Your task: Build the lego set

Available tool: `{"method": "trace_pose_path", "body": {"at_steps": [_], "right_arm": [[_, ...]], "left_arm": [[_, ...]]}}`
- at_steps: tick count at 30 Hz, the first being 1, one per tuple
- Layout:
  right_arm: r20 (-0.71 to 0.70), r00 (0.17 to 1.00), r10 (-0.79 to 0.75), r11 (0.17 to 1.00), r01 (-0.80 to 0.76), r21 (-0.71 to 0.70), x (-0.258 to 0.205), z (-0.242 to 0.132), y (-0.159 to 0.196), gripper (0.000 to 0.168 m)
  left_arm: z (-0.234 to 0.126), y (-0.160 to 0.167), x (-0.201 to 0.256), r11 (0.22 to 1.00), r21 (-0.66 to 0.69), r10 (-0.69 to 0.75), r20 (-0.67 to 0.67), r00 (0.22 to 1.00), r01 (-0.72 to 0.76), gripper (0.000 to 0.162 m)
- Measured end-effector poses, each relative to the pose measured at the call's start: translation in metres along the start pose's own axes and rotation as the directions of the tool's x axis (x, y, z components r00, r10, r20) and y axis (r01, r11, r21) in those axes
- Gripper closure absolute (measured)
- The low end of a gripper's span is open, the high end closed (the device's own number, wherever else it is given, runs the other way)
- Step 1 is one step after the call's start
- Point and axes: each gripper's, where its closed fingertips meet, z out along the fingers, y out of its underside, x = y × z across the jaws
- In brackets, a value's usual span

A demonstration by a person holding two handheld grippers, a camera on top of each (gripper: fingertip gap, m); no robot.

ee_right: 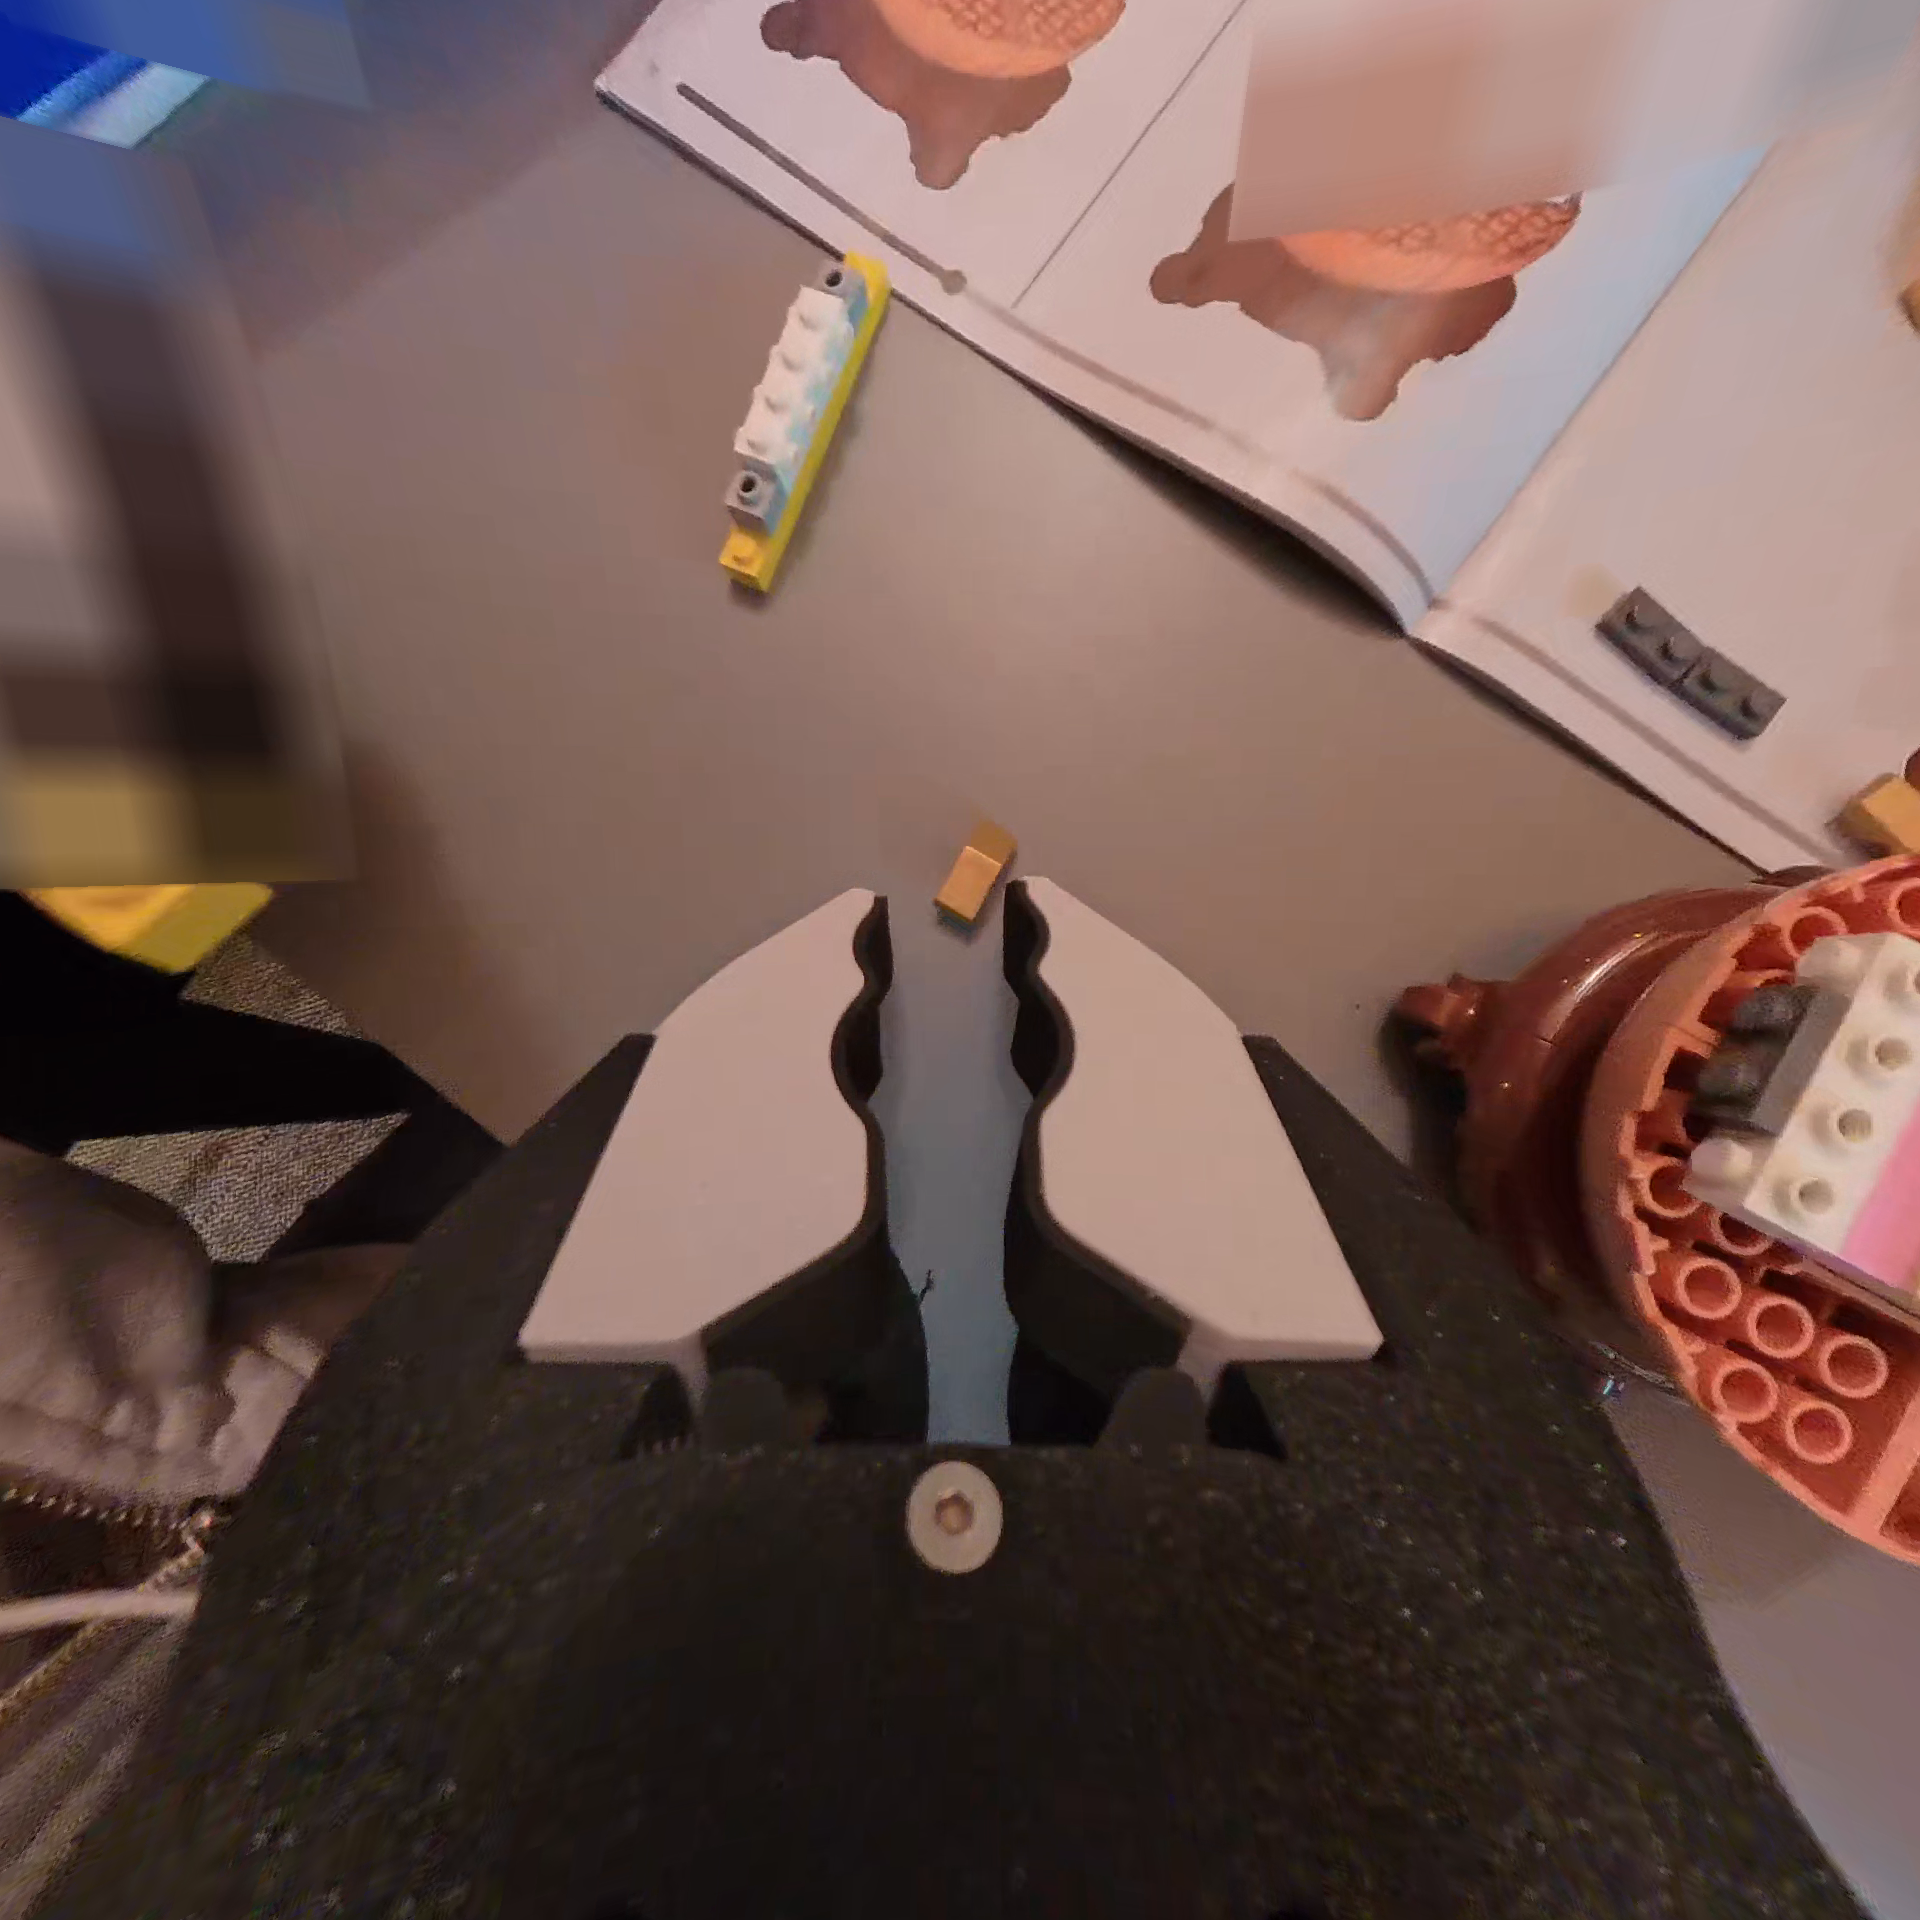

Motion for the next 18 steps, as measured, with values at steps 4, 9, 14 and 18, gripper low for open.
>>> {"method": "trace_pose_path", "body": {"at_steps": [4, 9, 14, 18], "right_arm": [[-0.02, 1.0, 0.01, 1.0, -0.01, -0.01, 0.005, 0.005, 0.0, 0.154], [-0.018, 0.999, -0.037, 0.999, 0.037, -0.022, 0.007, 0.006, 0.001, 0.16], [0.13, 0.954, -0.271, 0.962, 0.265, 0.064, 0.001, -0.008, -0.009, 0.161], [0.252, 0.851, -0.461, 0.886, 0.424, 0.189, 0.009, -0.053, -0.035, 0.161]], "left_arm": [[-0.002, -0.003, -0.002, 0.999, 0.027, -0.026, -0.004, 1.0, 0.026, 0.151], [-0.004, -0.006, -0.004, 0.997, 0.055, -0.051, -0.008, 0.999, 0.052, 0.151], [-0.004, -0.006, -0.003, 0.995, 0.066, -0.068, -0.023, 0.997, 0.07, 0.151], [-0.004, -0.015, -0.005, 0.985, 0.147, -0.086, -0.049, 0.995, 0.093, 0.151]]}}
